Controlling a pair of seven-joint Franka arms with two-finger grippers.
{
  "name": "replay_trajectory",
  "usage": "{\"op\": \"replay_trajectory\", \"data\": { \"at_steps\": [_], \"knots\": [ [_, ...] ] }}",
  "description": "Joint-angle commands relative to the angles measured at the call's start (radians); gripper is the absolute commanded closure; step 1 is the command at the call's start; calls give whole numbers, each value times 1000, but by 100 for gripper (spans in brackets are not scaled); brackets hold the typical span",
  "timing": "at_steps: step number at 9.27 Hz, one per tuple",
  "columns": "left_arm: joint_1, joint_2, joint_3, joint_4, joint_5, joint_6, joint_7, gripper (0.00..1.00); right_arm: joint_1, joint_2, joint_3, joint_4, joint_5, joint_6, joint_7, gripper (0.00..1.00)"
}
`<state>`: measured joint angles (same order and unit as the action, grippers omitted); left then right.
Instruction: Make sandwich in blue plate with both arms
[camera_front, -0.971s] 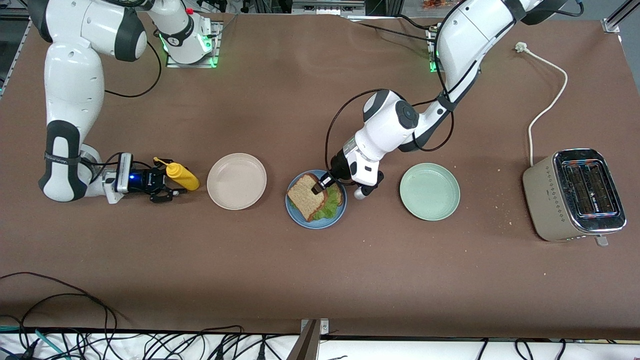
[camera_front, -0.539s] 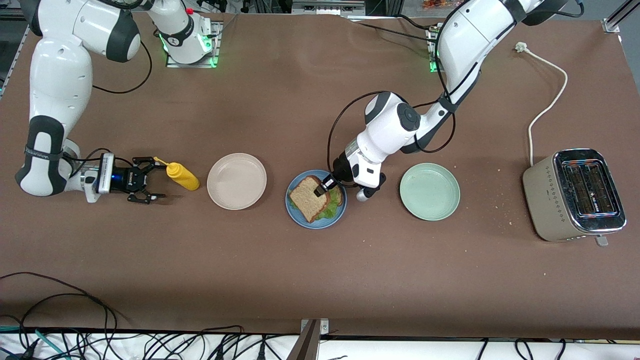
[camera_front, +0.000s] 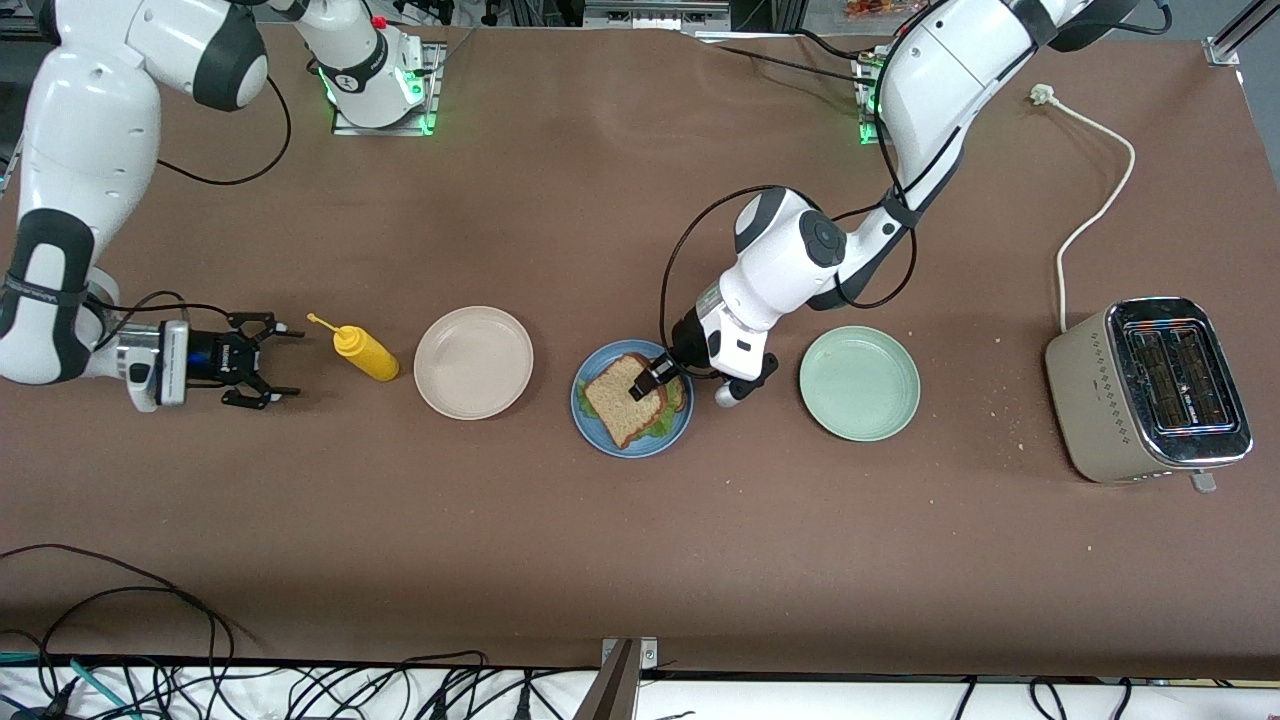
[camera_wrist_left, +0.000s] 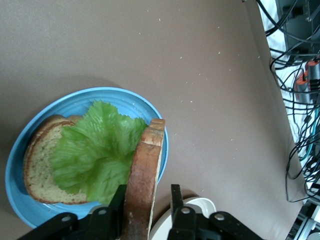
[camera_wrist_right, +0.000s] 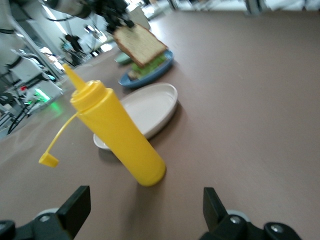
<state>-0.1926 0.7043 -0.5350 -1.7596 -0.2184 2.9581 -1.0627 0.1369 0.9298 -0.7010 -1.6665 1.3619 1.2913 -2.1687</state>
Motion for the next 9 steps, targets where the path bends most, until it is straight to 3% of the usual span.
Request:
{"op": "replay_trajectory", "data": {
  "at_steps": [1, 3, 4, 8, 9],
  "knots": [
    [22, -31, 4, 0, 25, -140, 101, 28, 3, -167, 14, 22, -212, 164, 325, 0],
    [19, -52, 29, 0, 74, -226, 101, 16, 15, -274, 31, 56, -404, 236, 564, 0],
    [19, -54, 35, 0, 132, -253, 95, 11, 21, -326, 76, 60, -508, 274, 669, 0],
    [13, -58, 52, 19, 142, -358, 95, 5, 20, -498, 221, 70, -910, 345, 1177, 0],
    [21, -100, 56, 20, 140, -455, 95, 2, 18, -537, 265, 91, -1032, 338, 1283, 0]
  ]
}}
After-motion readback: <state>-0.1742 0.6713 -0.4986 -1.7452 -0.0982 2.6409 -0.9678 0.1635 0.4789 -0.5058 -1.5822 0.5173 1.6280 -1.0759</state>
